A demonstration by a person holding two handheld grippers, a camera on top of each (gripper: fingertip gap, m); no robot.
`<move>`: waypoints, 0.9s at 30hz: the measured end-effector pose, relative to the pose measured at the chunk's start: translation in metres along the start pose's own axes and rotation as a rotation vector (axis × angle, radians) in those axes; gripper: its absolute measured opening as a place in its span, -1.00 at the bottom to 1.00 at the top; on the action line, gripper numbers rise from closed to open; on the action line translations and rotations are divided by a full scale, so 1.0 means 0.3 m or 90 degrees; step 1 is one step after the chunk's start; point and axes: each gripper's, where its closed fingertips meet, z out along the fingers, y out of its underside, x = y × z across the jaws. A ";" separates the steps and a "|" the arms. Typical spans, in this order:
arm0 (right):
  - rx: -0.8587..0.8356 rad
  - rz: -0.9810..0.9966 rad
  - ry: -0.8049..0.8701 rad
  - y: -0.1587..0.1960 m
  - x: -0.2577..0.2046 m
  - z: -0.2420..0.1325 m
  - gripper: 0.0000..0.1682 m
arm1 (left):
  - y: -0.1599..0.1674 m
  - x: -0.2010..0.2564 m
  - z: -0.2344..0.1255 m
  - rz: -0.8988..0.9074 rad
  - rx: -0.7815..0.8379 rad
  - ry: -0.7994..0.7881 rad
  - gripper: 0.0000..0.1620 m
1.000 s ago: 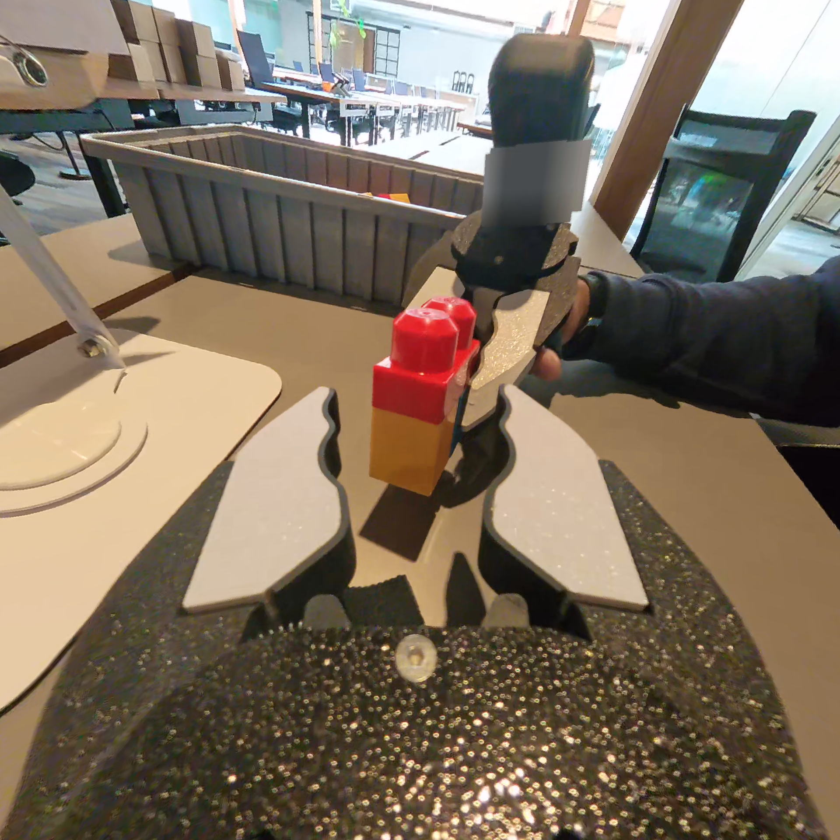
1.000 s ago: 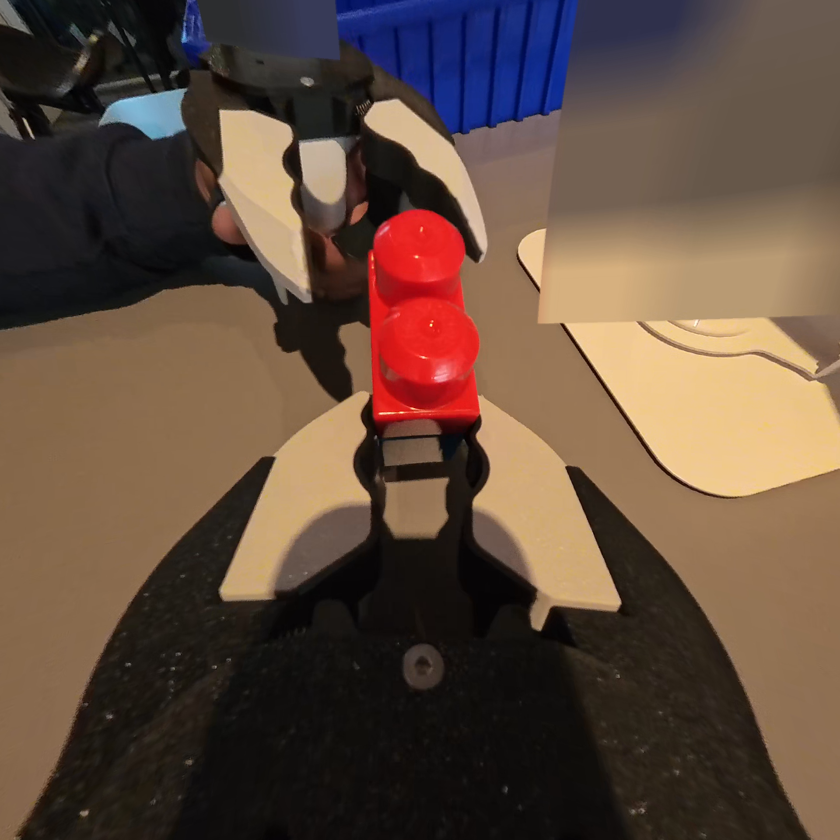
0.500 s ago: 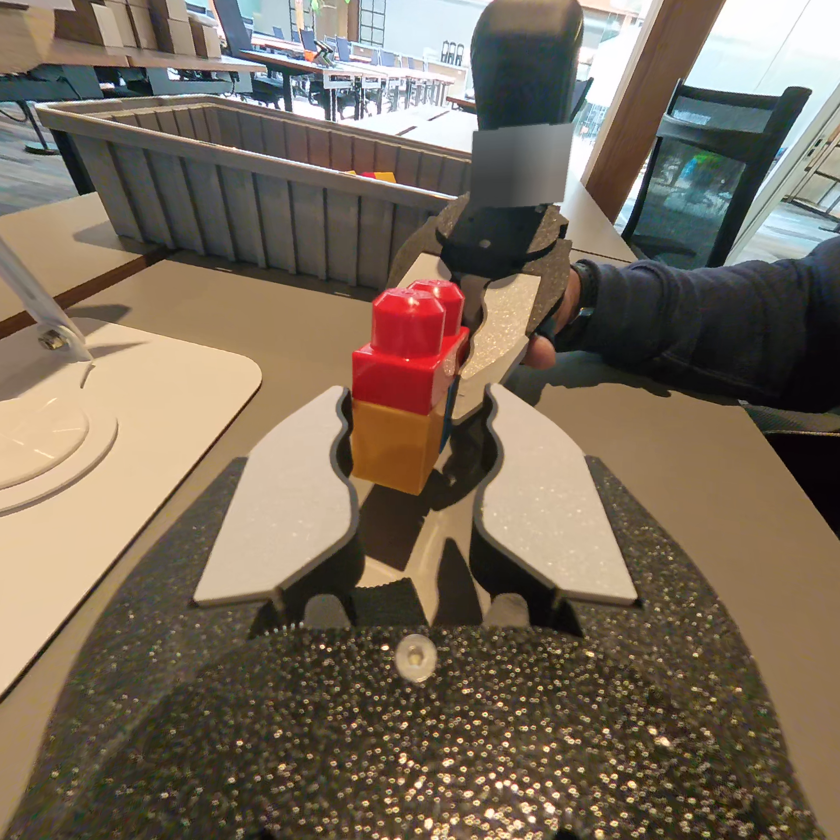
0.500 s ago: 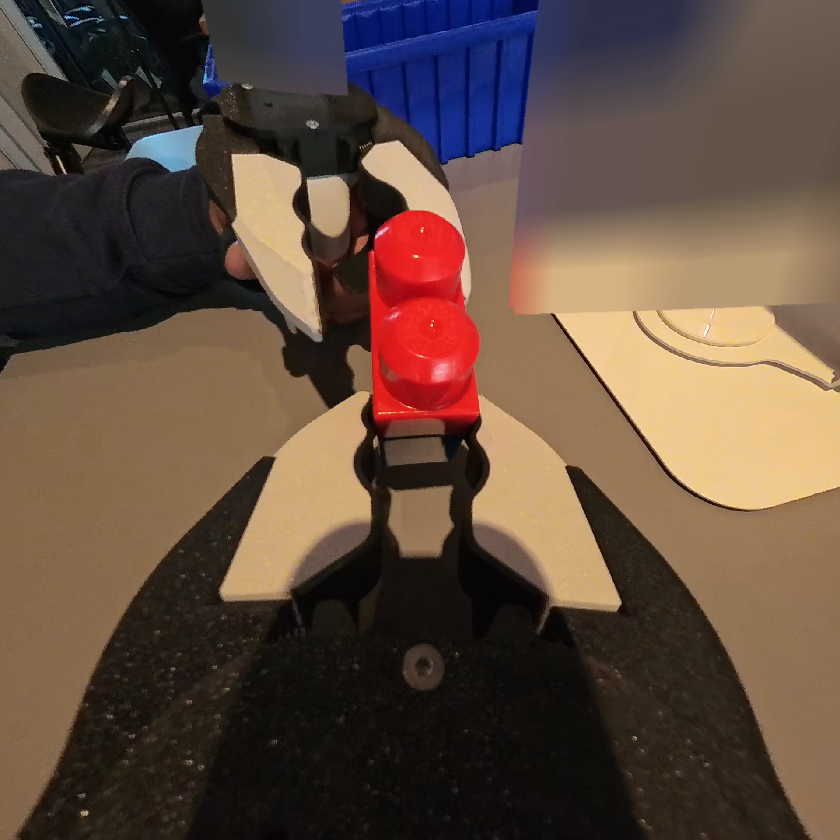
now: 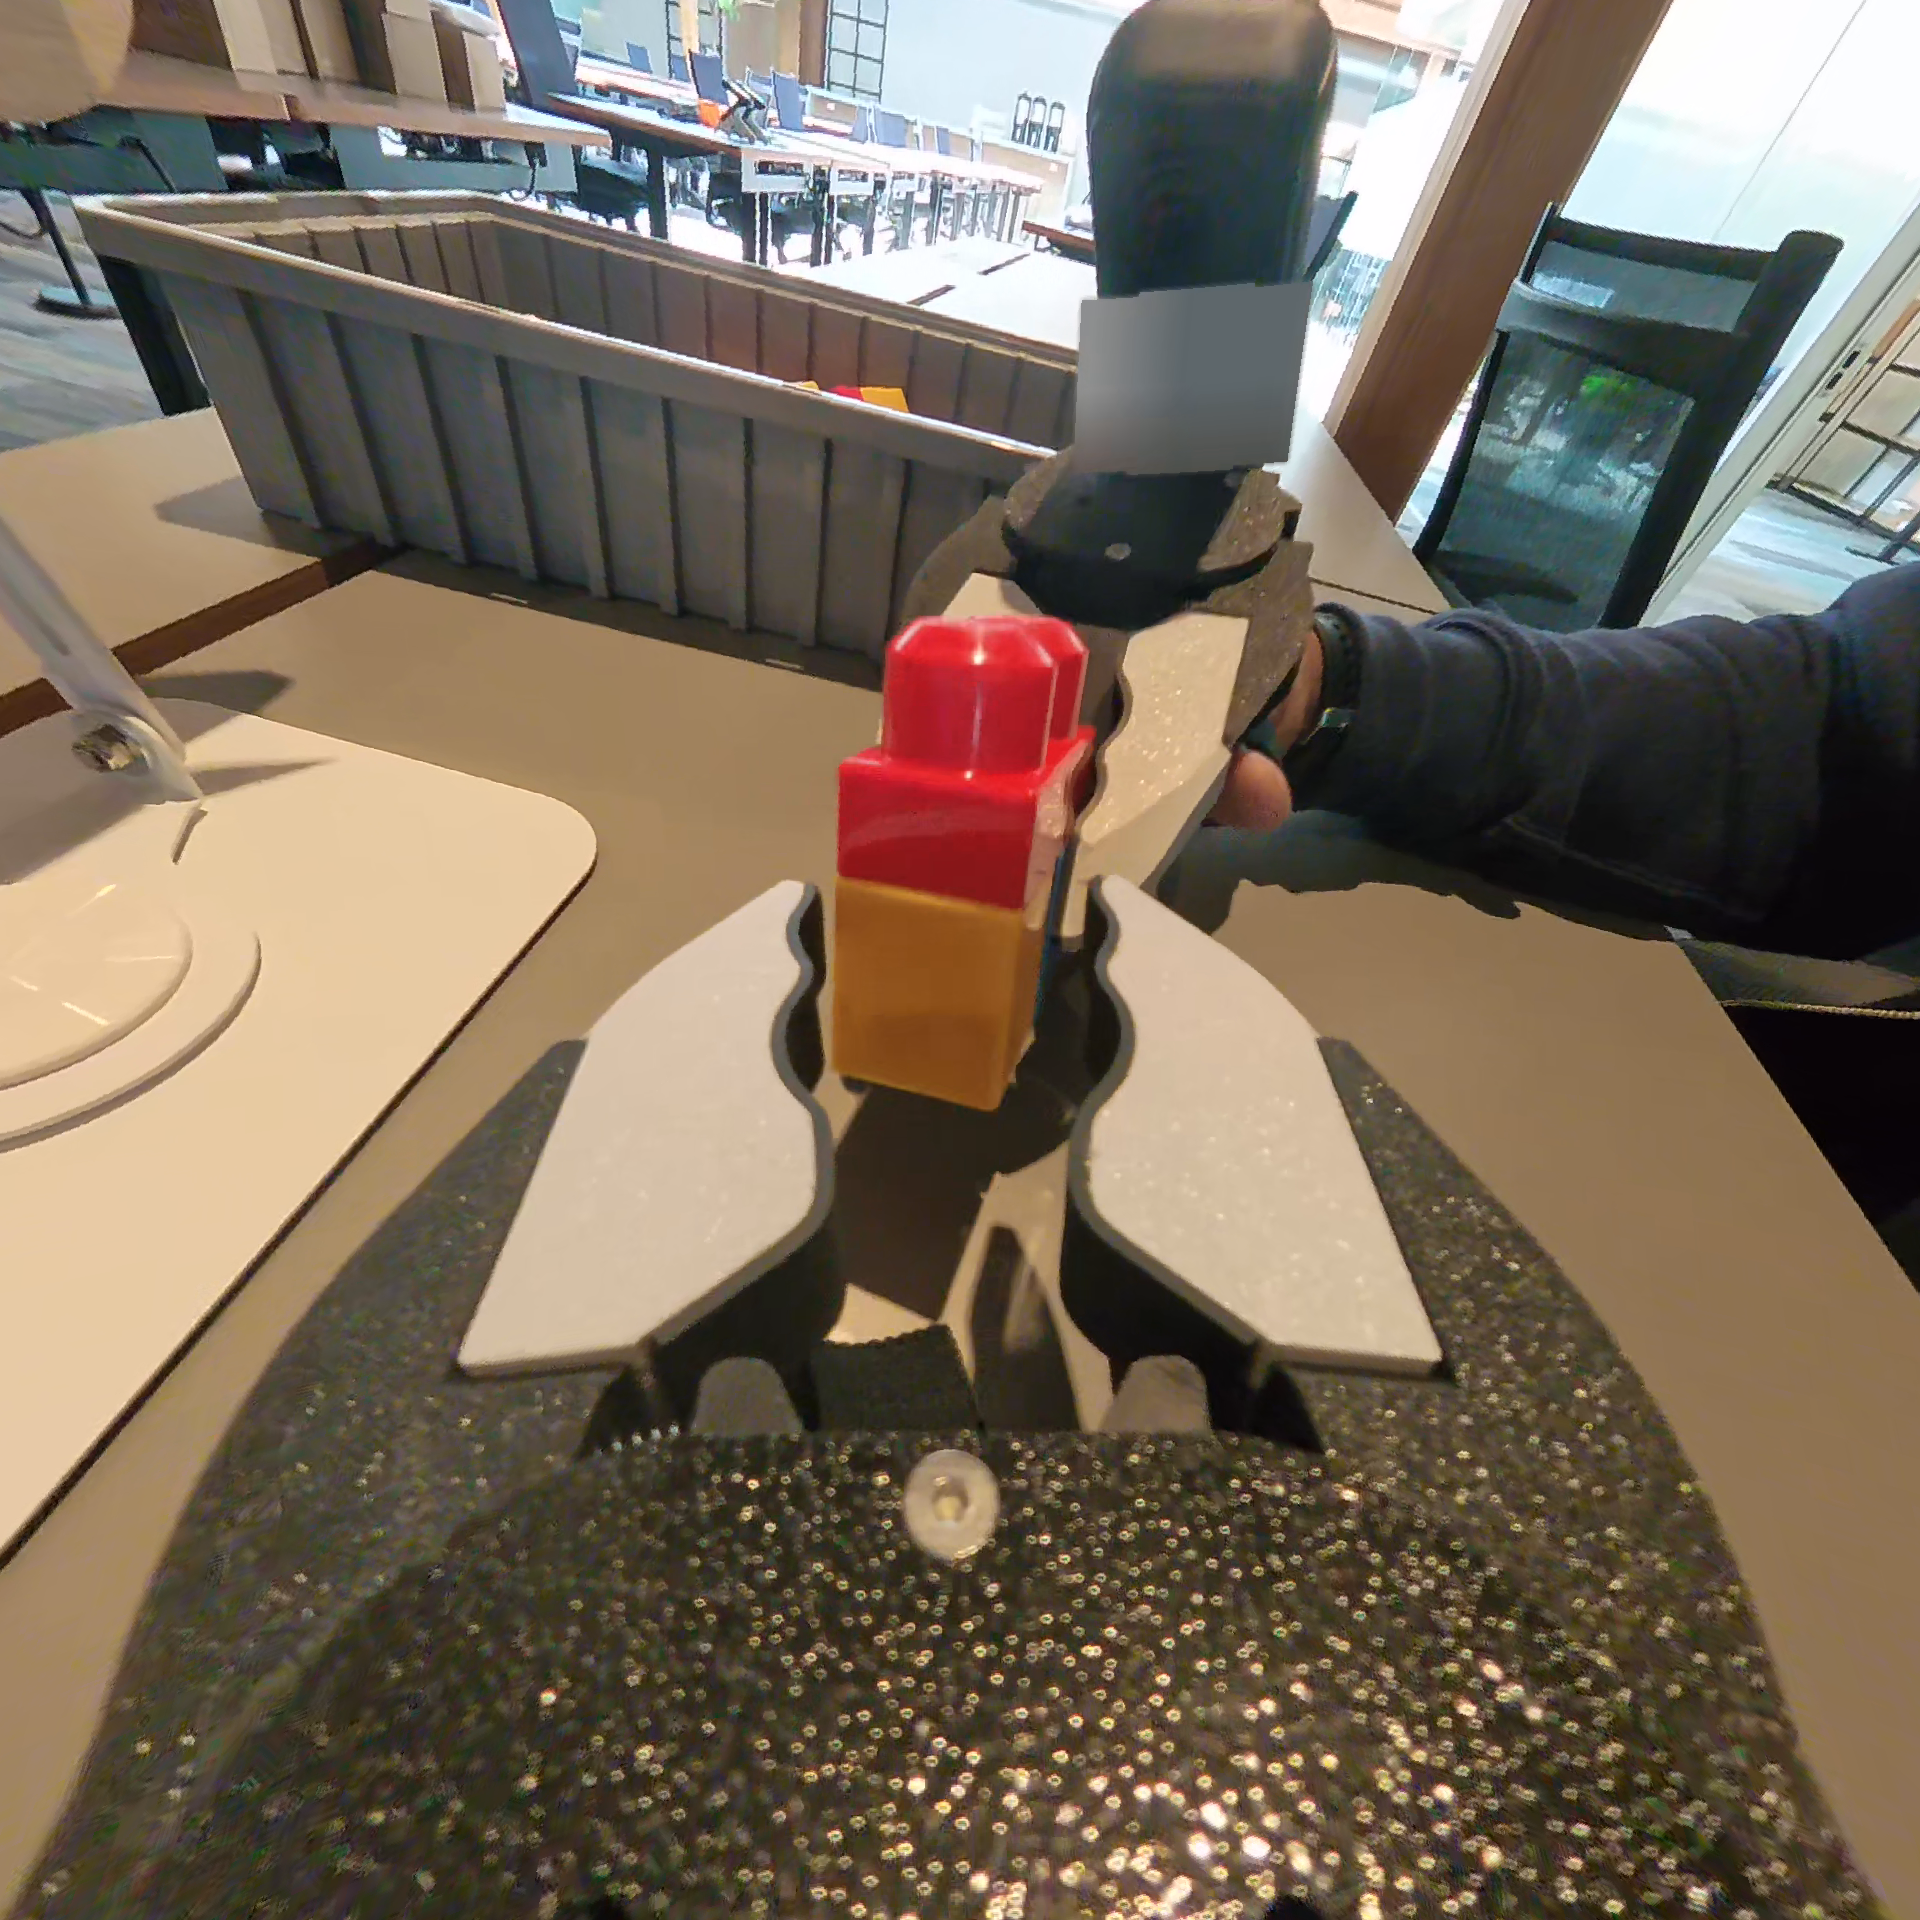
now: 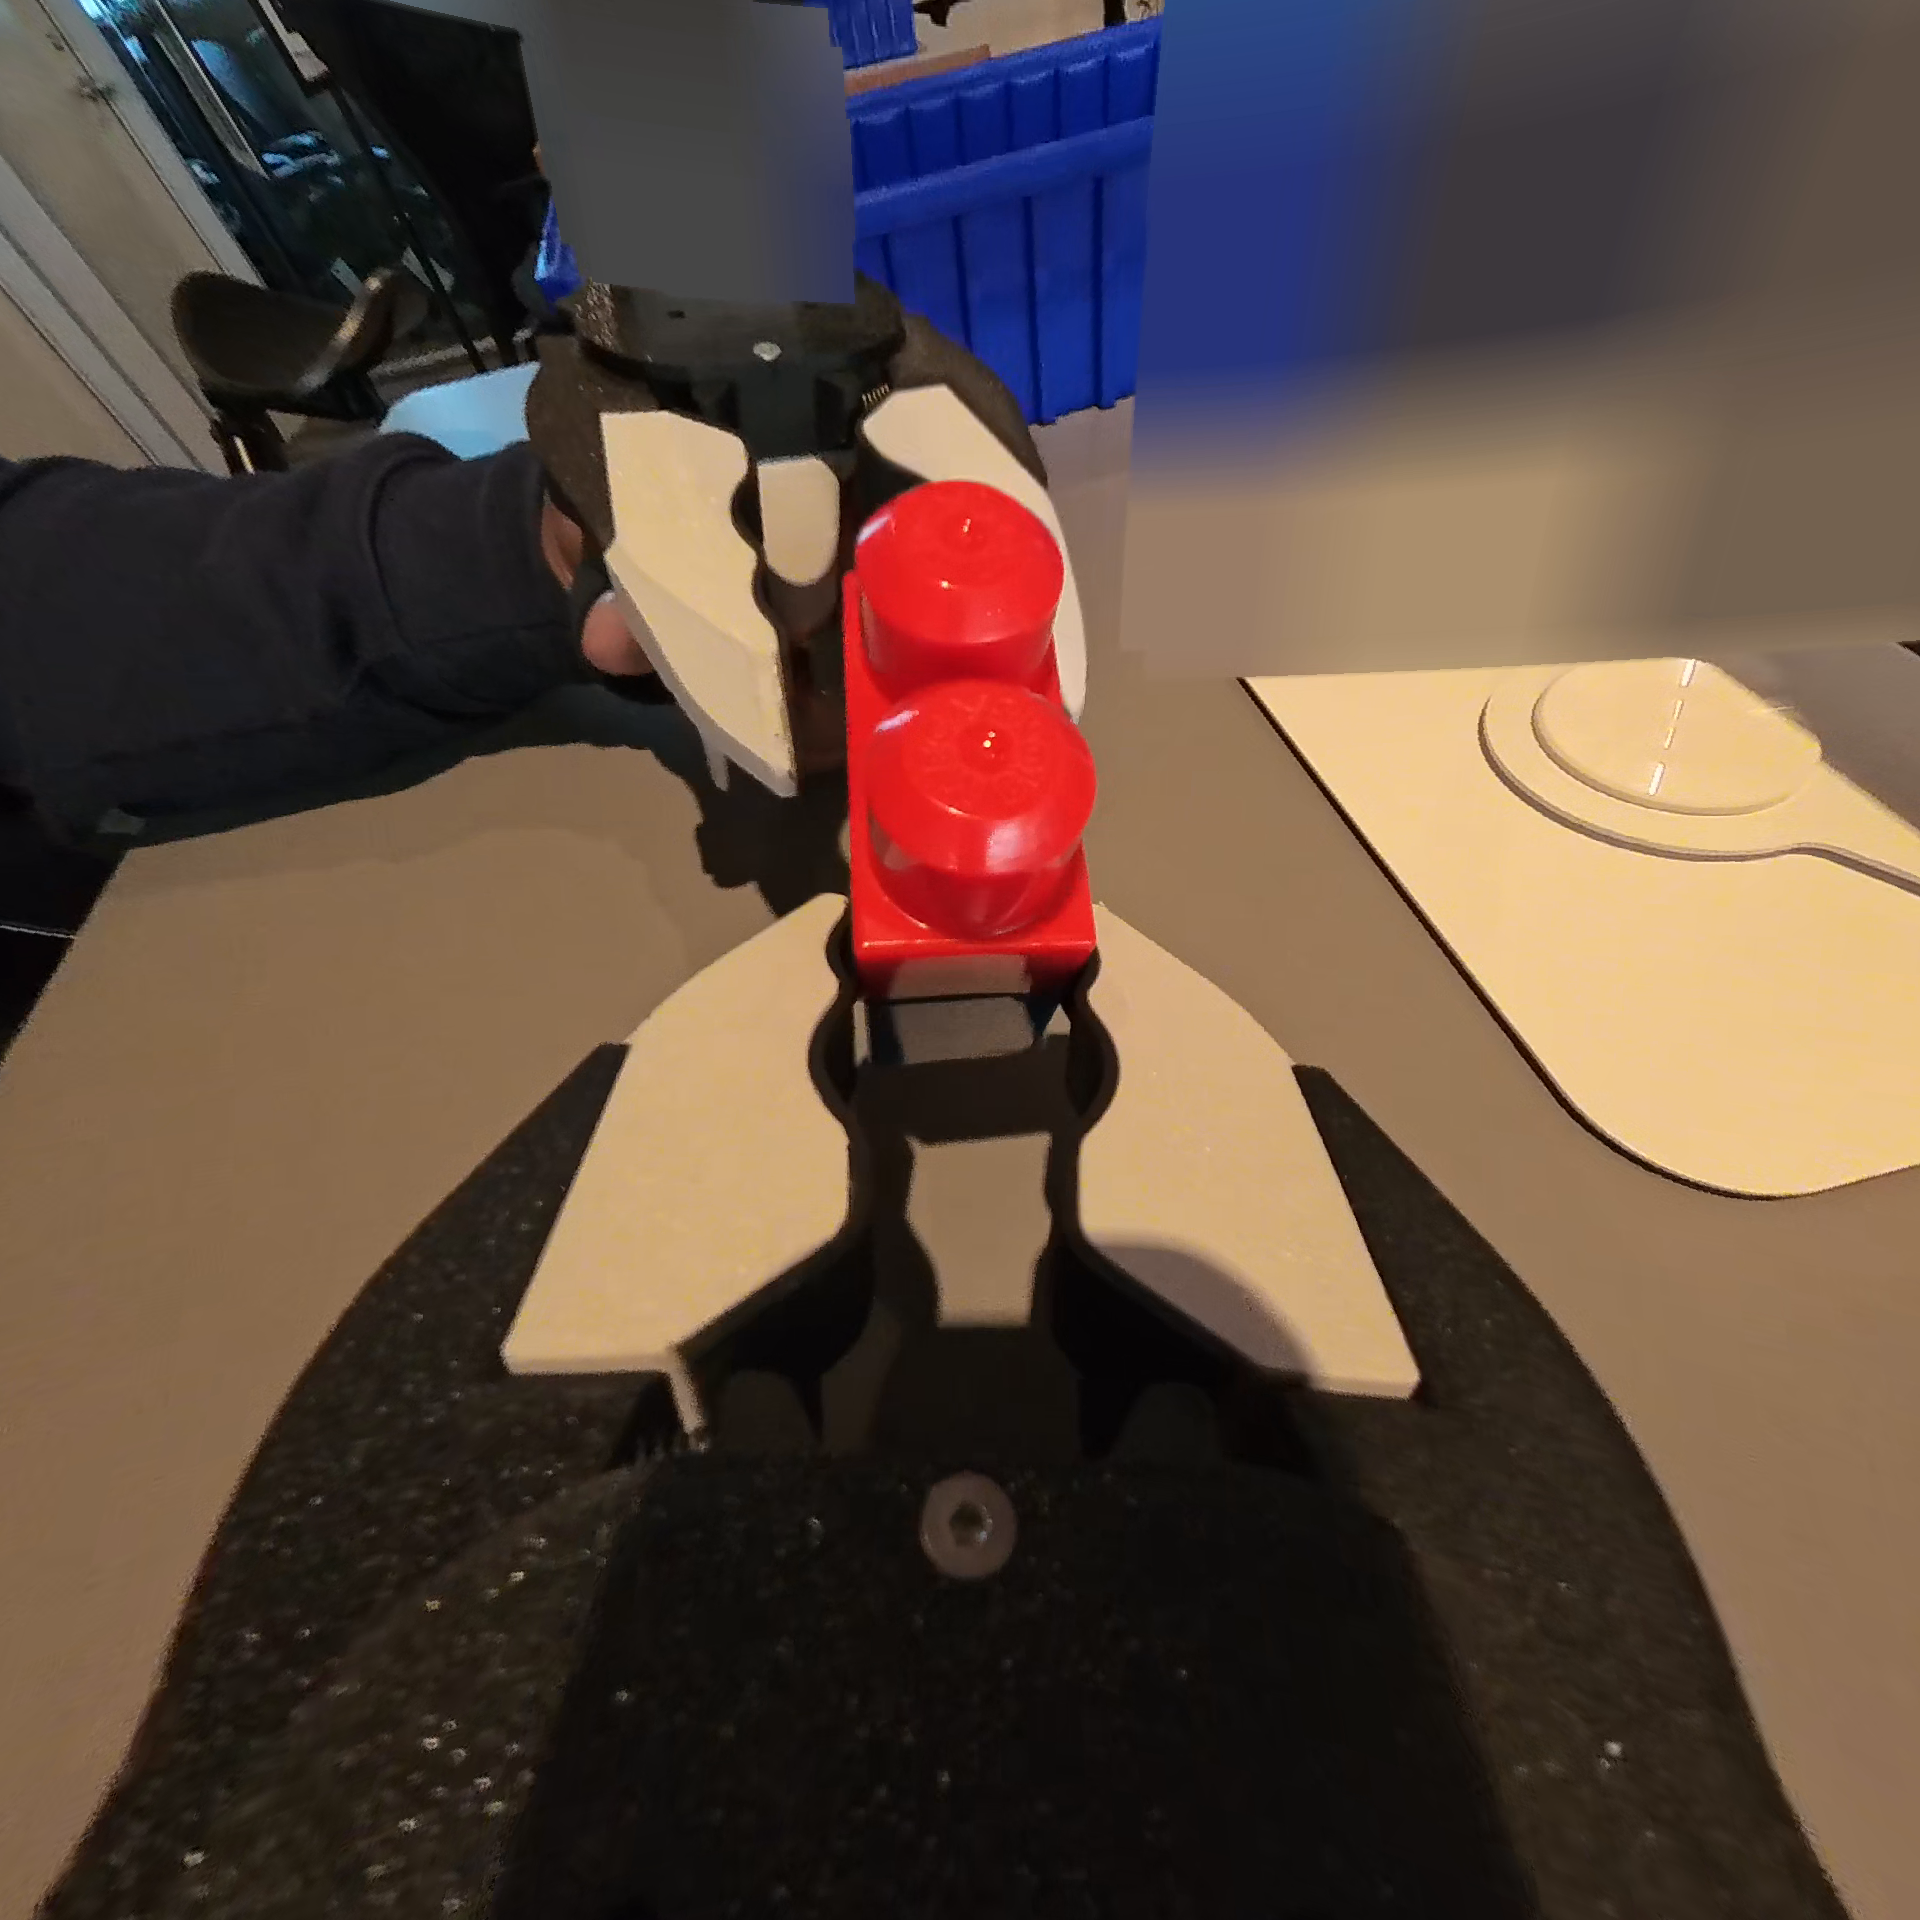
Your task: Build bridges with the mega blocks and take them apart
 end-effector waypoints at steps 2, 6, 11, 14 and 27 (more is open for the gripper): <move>0.012 0.008 -0.013 -0.009 -0.007 -0.003 -0.56 | 0.005 0.001 0.003 0.001 -0.007 0.000 -0.42; 0.034 0.024 -0.035 -0.025 -0.020 -0.007 -0.56 | 0.010 0.008 0.007 0.010 -0.014 0.004 -0.43; 0.048 0.038 -0.053 -0.034 -0.029 -0.009 -0.56 | 0.006 0.019 0.003 0.011 -0.008 0.020 -0.52; 0.052 0.038 -0.060 -0.035 -0.033 -0.011 -0.56 | 0.006 0.023 0.002 0.011 -0.008 0.027 -0.54; 0.073 -0.004 -0.037 -0.058 -0.033 -0.030 -0.33 | 0.089 0.013 0.013 0.118 -0.143 -0.033 -0.55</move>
